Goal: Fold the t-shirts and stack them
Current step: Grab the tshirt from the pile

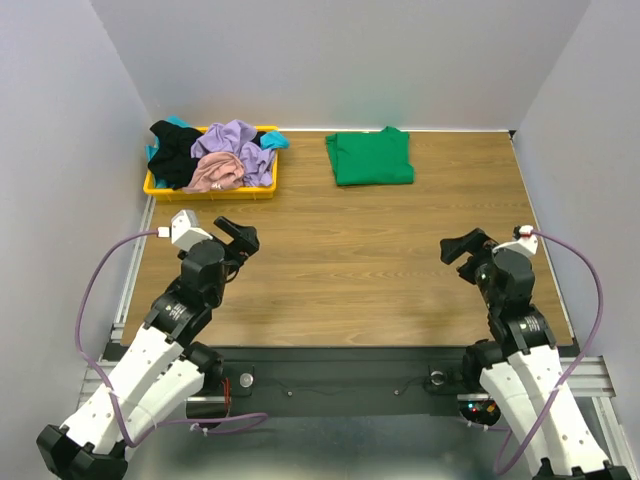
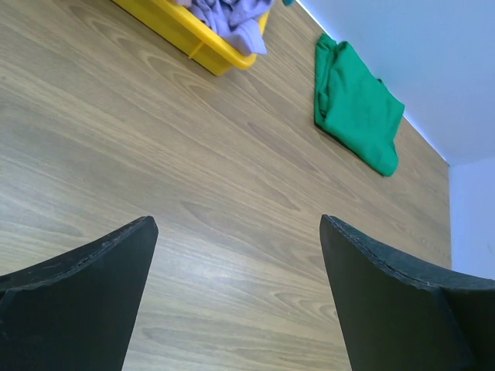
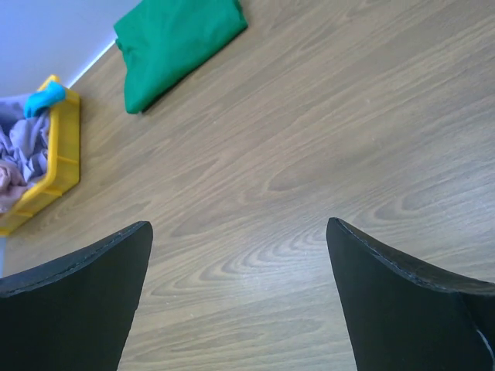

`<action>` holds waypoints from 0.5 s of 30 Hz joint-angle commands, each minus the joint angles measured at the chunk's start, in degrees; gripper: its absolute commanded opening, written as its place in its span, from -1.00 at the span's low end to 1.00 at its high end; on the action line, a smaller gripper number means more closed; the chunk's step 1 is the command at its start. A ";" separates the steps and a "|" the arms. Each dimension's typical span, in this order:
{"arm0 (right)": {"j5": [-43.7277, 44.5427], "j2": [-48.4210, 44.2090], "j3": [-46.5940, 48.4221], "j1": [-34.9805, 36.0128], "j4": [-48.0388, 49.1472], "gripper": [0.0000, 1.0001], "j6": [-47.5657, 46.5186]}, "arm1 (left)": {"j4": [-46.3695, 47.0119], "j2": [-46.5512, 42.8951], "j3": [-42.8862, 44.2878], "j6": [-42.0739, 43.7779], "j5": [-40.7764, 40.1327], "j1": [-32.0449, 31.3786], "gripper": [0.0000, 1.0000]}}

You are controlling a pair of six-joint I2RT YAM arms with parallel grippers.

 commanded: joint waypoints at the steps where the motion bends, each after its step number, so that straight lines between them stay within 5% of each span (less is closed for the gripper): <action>1: 2.70 -2.53 -0.53 0.21 1.90 1.00 2.19 | 0.04 1.54 2.21 -1.82 -7.46 0.16 0.97; 10: -0.28 -2.62 -0.62 0.21 1.99 1.00 2.10 | -2.61 19.09 16.79 0.54 -9.34 2.79 0.97; 15: -2.13 0.28 -0.53 0.30 1.99 1.00 1.23 | -1.20 31.94 28.36 5.64 -3.54 11.39 0.97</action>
